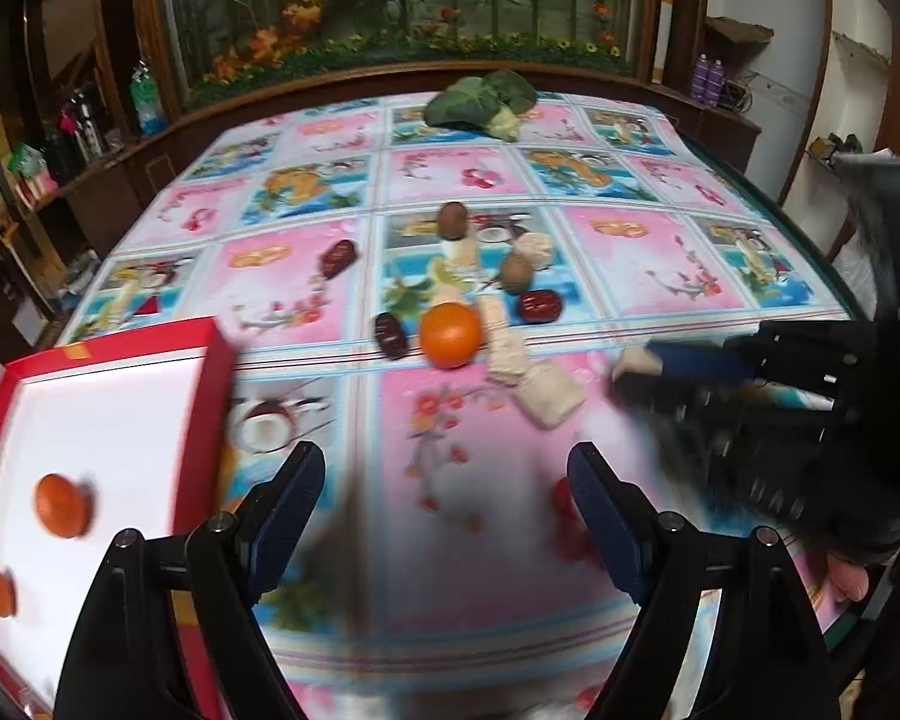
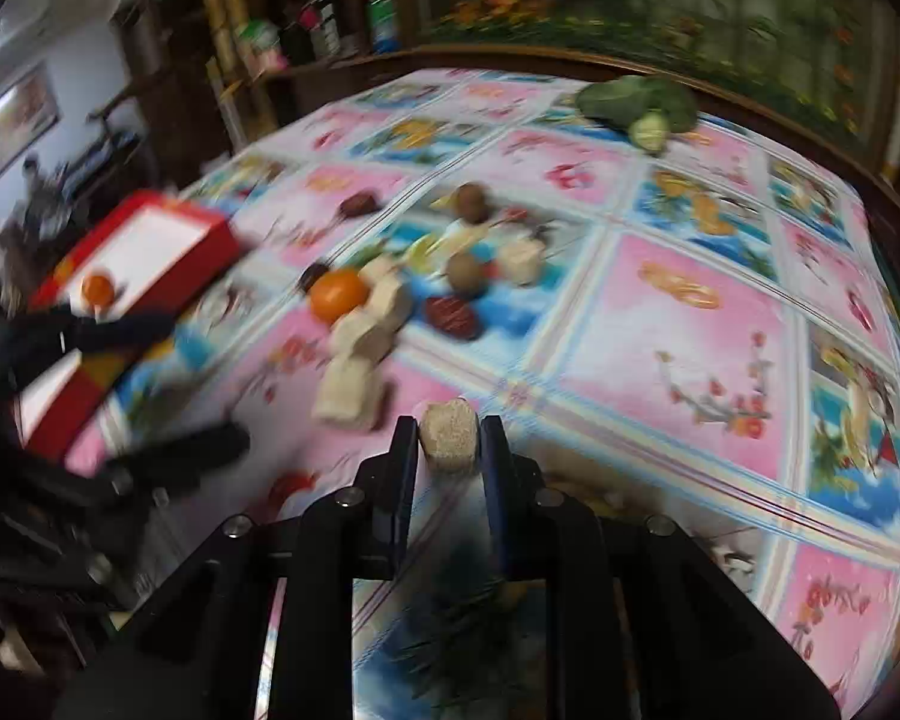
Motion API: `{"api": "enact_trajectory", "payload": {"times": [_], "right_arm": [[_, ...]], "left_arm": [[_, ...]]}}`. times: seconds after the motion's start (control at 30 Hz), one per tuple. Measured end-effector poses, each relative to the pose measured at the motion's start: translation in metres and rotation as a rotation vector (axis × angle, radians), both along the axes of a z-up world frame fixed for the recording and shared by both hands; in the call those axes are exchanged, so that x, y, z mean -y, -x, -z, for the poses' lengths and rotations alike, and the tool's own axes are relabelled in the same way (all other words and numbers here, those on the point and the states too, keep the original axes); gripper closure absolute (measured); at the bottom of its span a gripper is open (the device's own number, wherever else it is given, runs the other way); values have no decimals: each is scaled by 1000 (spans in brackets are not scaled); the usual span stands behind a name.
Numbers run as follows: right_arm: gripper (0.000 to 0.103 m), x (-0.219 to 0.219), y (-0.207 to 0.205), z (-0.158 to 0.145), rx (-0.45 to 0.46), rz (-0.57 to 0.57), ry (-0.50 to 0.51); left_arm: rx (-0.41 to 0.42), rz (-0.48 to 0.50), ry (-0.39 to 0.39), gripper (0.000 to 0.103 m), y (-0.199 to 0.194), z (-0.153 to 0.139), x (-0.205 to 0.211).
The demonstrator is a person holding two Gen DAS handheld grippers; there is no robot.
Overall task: Organize fruits
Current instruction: 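Return the left tool to the table toward a tofu cube, then grasp the pale tofu cube with the left gripper and lift it, then place the tofu cube in the white tray and open the left gripper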
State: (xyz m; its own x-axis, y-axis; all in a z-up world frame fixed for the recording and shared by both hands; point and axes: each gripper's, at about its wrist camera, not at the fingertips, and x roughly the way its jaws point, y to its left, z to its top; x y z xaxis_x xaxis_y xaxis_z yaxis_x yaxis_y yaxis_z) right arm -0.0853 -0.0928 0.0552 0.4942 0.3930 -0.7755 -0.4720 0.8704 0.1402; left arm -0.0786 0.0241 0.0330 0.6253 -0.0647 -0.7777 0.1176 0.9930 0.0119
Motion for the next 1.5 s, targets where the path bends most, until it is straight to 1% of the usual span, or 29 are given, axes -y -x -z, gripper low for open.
{"api": "enact_trajectory", "payload": {"times": [0.07, 0.1, 0.13, 0.2, 0.33, 0.4, 0.47, 0.5, 0.53, 0.63, 0.7, 0.83, 0.9, 1.03, 1.17, 1.23, 1.3, 1.37, 1.4, 1.5], "right_arm": [[80, 17, -6, -7, -3, 74, -57], [80, 28, -9, -11, -9, 114, -102], [80, 33, -10, -13, -10, 134, -123], [80, 38, -11, -17, -2, 164, -143], [80, 38, -10, -22, 1, 168, -169], [80, 39, -10, -23, 7, 168, -177], [80, 40, -10, -24, 4, 170, -187], [80, 40, -11, -23, -1, 170, -190], [80, 41, -10, -23, -2, 171, -193], [80, 41, -10, -23, -2, 168, -196], [80, 41, -10, -23, -1, 167, -195], [80, 40, -11, -22, 10, 167, -190], [80, 40, -12, -21, 15, 173, -179], [80, 38, -12, -21, 37, 177, -176], [80, 31, -9, -25, 46, 158, -230], [80, 16, -5, -29, 47, 112, -270], [80, -1, 3, -36, 81, 63, -298], [80, -27, 10, -41, 75, 4, -355], [80, -47, 14, -43, 66, -37, -385], [80, -94, 28, -48, 67, -130, -407]], "left_arm": [[-12, 5, 6, 20, -7, 3, 8], [-18, 8, 6, 20, -10, 5, 12], [-24, 10, 5, 20, -13, 7, 16], [-40, 4, 2, 20, -19, 12, 22], [-59, -5, 31, 21, -27, 18, 29], [-57, -15, 39, 30, -30, 20, 31], [-59, -15, 42, 50, -32, 23, 33], [-56, -16, 36, 52, -33, 24, 34], [-38, -17, 22, 59, -33, 24, 35], [-29, -22, 33, 71, -33, 23, 31], [-33, -25, 45, 71, -32, 22, 27], [-18, -37, 40, 71, -22, 18, 18], [0, -50, 53, 71, -15, 12, 11], [41, -44, 59, 71, 5, -4, -1], [102, -75, 63, 71, 29, -25, -23], [129, -98, 54, 71, 41, -33, -38], [143, -130, 38, 71, 49, -38, -54], [156, -174, 31, 71, 59, -42, -76], [160, -197, 24, 71, 63, -43, -86], [164, -282, 4, 71, 76, -42, -121]]}}
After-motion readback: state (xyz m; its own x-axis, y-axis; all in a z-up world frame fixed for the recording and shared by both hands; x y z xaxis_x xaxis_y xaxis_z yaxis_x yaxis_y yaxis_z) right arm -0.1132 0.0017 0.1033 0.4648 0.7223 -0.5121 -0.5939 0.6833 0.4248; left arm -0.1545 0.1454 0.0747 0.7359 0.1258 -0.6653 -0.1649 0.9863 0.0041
